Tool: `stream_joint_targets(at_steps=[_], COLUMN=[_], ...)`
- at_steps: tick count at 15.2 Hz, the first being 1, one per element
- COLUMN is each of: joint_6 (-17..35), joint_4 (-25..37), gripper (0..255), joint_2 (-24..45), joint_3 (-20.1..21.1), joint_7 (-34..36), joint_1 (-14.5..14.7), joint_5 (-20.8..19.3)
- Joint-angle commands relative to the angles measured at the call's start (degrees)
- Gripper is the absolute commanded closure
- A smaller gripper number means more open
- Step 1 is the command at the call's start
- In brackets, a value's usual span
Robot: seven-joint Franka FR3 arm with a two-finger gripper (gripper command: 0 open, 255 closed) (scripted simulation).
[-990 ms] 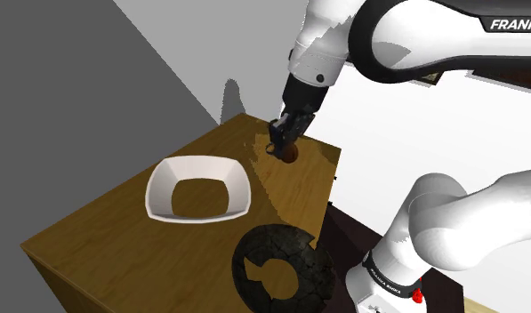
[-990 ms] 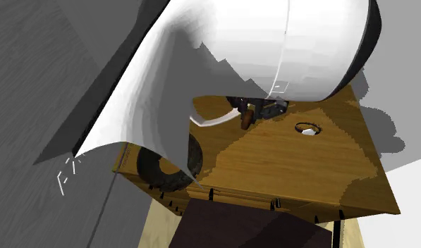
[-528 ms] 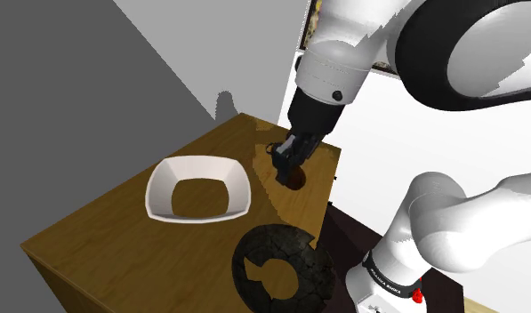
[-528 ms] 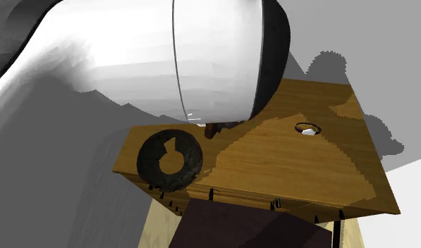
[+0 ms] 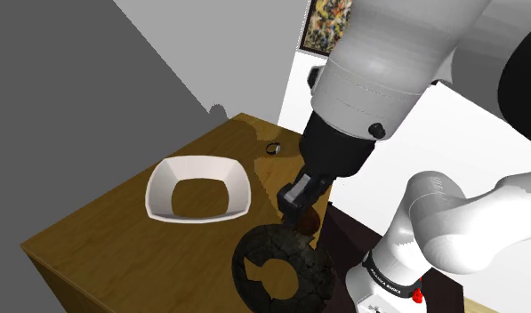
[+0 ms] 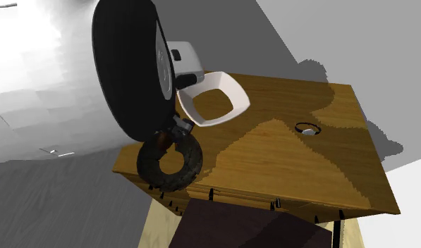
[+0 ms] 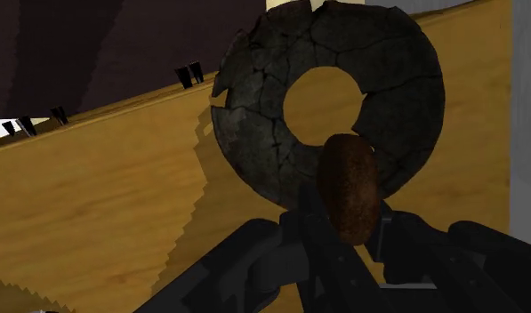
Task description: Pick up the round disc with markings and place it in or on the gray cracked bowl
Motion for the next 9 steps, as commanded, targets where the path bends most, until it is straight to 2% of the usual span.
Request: stream_joint_targets(at_steps=[1,9], joint_6=[0.88,6.77], joint_4=[-0.56,-6.29], gripper=[255,255], joint_2=[0.07,0.18], joint_3=[1.76,4.0], joint_7=[1.59,1.55], joint_1=[0.56,1.26], joint_5=[1.14,3.02])
